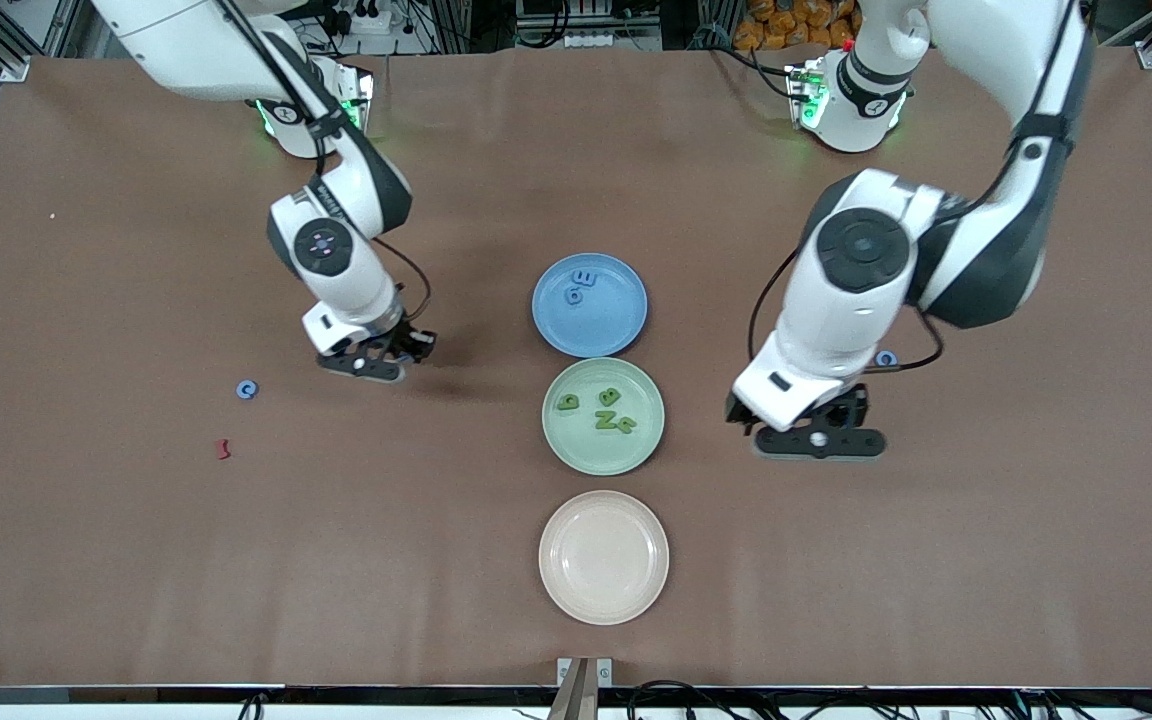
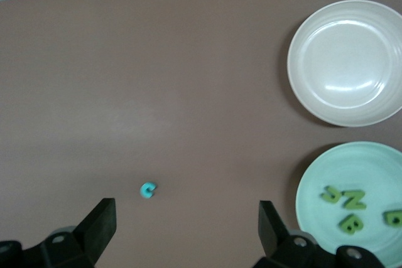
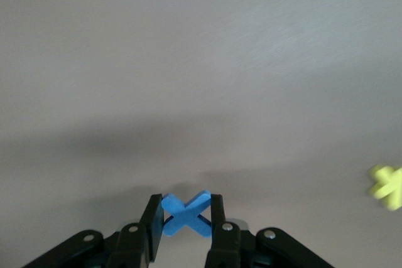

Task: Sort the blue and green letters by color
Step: 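Place the blue x on the blue plate while the left arm withdraws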

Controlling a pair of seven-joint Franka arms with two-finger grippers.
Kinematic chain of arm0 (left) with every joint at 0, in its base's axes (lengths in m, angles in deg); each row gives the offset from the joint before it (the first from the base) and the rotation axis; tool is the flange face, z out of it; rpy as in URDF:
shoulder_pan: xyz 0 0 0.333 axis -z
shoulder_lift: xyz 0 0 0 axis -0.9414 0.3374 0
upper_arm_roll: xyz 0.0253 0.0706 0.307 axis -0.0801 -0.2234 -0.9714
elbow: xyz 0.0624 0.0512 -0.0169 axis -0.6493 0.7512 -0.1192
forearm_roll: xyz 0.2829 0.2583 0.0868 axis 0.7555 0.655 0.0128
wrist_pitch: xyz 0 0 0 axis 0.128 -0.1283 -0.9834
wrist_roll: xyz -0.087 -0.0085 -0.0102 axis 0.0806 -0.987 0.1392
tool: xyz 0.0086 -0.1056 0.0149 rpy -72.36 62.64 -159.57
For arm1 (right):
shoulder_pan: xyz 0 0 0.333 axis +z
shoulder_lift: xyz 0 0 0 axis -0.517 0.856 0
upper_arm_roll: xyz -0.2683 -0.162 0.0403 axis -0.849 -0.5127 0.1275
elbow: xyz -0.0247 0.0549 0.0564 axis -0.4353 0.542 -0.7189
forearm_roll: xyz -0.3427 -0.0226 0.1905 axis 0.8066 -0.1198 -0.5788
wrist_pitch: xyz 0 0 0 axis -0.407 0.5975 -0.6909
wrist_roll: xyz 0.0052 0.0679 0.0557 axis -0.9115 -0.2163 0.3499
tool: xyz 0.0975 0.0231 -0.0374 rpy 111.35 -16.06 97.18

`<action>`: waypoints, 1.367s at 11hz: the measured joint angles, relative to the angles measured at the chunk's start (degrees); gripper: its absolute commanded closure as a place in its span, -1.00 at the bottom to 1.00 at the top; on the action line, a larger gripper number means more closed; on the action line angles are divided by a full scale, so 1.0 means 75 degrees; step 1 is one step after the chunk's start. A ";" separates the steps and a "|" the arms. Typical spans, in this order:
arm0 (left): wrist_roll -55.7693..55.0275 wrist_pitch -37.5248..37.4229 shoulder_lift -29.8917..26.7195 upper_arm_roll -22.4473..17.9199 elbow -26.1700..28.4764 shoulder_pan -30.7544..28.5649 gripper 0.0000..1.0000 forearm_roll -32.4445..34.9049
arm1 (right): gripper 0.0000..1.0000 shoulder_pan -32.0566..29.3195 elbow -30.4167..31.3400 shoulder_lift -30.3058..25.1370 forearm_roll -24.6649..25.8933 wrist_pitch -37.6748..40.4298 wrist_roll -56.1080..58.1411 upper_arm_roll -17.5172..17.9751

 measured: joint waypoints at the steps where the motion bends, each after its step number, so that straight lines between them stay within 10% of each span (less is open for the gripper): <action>1: 0.0254 -0.0346 -0.0259 0.0002 0.0000 -0.0176 -1.00 -0.0338 | 0.70 0.0269 -0.0111 -0.0012 -0.0004 0.0069 -0.0363 0.0134; 8: 0.1721 -0.2238 -0.1736 0.0007 0.0028 -0.1585 -1.00 -0.1754 | 0.67 0.2342 -0.1493 0.0408 -0.0020 0.0537 -0.2995 0.0502; 11: 0.1905 -0.2376 -0.2348 0.0004 0.0446 -0.1969 -1.00 -0.2057 | -0.10 0.2879 -0.2304 0.1252 -0.0021 0.0751 -0.3652 0.0560; 12: 0.1933 -0.2382 -0.2629 0.0001 0.0689 -0.2057 -1.00 -0.2092 | -0.95 0.2981 -0.2517 0.1515 -0.0021 0.0753 -0.3909 0.0561; 15: 0.2106 -0.2385 -0.3280 -0.0013 0.1188 -0.2157 -1.00 -0.2105 | -1.00 0.3043 -0.2885 0.1862 -0.0022 0.1036 -0.4633 0.0559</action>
